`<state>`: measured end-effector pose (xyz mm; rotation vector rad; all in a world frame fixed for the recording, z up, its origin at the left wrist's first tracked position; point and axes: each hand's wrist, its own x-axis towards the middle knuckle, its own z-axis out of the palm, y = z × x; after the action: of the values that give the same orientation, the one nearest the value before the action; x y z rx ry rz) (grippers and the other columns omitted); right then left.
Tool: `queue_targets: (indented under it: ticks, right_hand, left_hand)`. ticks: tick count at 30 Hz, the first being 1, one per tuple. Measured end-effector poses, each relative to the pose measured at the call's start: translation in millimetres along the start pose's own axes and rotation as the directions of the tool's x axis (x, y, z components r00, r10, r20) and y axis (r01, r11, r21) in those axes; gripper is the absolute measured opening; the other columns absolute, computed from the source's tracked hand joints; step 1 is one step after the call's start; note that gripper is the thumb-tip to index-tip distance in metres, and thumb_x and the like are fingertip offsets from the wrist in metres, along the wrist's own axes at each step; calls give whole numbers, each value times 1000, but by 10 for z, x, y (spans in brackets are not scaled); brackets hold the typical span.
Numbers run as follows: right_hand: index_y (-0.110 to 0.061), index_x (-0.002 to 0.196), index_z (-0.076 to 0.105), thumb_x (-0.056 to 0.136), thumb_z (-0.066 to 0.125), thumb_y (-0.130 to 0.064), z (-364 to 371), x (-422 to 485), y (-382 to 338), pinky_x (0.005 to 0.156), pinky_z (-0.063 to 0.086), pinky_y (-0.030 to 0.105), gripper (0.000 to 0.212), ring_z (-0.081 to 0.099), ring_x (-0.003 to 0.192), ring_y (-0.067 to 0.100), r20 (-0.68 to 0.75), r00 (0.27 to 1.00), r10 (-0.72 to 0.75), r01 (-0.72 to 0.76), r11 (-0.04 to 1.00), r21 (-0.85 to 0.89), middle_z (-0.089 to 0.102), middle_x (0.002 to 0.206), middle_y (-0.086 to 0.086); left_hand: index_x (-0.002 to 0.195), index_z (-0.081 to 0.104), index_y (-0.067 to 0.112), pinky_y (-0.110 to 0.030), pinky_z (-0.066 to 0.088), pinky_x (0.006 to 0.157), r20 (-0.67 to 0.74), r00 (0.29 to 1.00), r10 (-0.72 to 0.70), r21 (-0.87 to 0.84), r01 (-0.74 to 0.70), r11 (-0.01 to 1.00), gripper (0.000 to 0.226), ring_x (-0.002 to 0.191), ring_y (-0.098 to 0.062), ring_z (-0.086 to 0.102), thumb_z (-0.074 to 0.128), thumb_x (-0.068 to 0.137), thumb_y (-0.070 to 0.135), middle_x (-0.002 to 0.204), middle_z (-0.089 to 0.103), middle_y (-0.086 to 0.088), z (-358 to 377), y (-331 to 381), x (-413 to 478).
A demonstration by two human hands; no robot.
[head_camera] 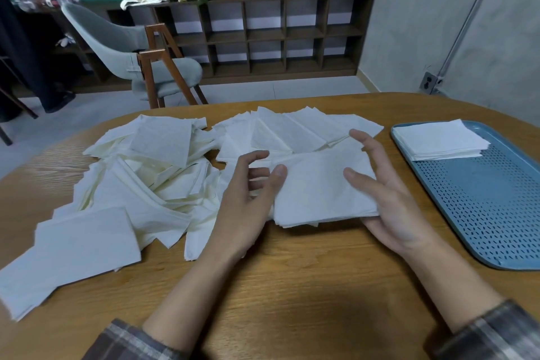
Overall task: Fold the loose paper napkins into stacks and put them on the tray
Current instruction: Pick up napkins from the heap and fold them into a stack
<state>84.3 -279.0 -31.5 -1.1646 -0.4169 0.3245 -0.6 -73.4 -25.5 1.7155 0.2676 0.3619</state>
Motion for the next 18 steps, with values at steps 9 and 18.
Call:
queue_targets:
  ticks: [9, 18]
  right_hand:
    - [-42, 136, 54, 105, 62, -13, -46, 15, 104, 109, 47, 35, 44, 59, 128, 9, -46, 997, -66, 38, 888, -457, 64, 134, -14]
    - [-34, 133, 68, 93, 75, -15, -57, -23, 39, 100, 42, 9, 44, 57, 129, -3, 140, 990, 12, 65, 847, -528, 66, 134, -22]
  left_hand:
    - [145, 41, 59, -28, 59, 93, 252, 967, 41, -80, -21, 997, 60, 108, -11, 73, 63, 105, 20, 121, 74, 8, -24, 45, -42]
    - [123, 71, 31, -18, 51, 86, 218, 972, 88, 71, -106, 992, 28, 109, -3, 67, 62, 104, 12, 124, 69, 20, -46, -108, 36]
